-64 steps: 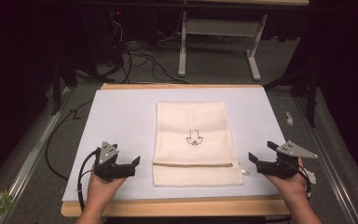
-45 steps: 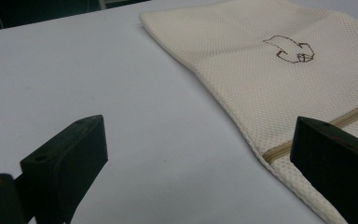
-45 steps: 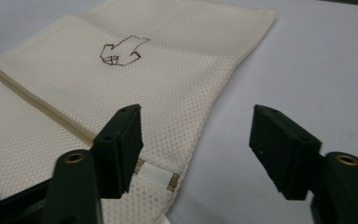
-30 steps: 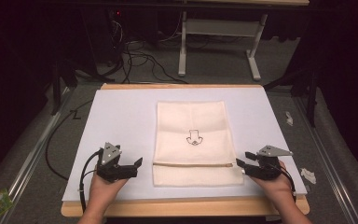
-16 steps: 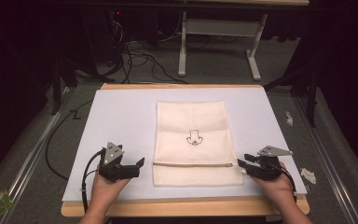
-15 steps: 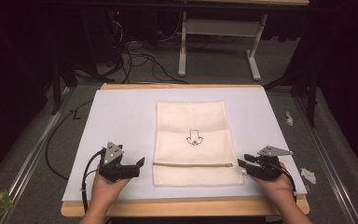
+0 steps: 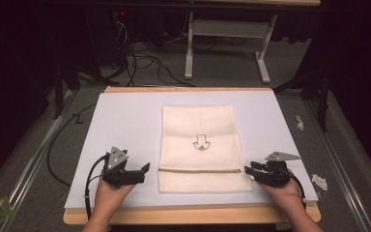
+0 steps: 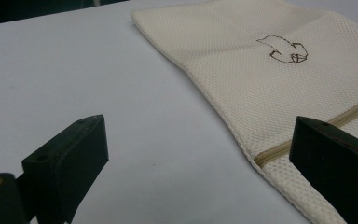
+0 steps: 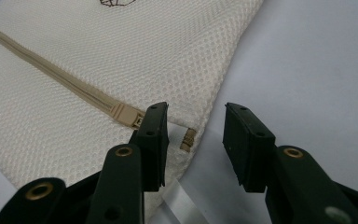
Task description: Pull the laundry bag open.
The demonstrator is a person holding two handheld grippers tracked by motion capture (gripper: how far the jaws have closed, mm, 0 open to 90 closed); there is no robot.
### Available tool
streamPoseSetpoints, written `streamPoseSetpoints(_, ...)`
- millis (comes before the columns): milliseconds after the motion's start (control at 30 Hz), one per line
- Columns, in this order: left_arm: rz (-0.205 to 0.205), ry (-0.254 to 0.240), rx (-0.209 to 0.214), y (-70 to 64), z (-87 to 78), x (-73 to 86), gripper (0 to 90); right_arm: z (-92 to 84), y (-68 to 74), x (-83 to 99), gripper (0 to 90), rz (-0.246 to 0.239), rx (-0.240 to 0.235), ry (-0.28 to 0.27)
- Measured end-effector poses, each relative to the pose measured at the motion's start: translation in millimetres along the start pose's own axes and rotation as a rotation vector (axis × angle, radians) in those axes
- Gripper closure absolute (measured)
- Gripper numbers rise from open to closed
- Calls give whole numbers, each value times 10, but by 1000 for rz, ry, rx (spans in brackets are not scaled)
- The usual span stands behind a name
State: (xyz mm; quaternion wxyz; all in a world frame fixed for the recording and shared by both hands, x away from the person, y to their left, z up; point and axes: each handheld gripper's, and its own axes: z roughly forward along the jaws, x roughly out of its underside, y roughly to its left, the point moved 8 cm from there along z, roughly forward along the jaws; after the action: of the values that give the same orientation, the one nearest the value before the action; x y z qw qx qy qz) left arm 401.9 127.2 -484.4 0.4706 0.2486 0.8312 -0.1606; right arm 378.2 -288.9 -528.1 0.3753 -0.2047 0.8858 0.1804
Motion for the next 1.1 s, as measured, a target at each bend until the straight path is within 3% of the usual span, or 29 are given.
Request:
streamPoseSetpoints(500,-1,1,7,-14,1,1,51,33,83,49,705,-18,-7,26)
streamPoseSetpoints(667,-11,0,15,-21,11,4,53,36,114,32,588,32,-43,21)
streamPoseSetpoints(967,-1,8,17,-33,28,12,55,44,104,45,698,-28,11,32)
streamPoseSetpoints(1100,-11,-1,32,-54,32,-5,58,41,115,51,788,-10,5,33)
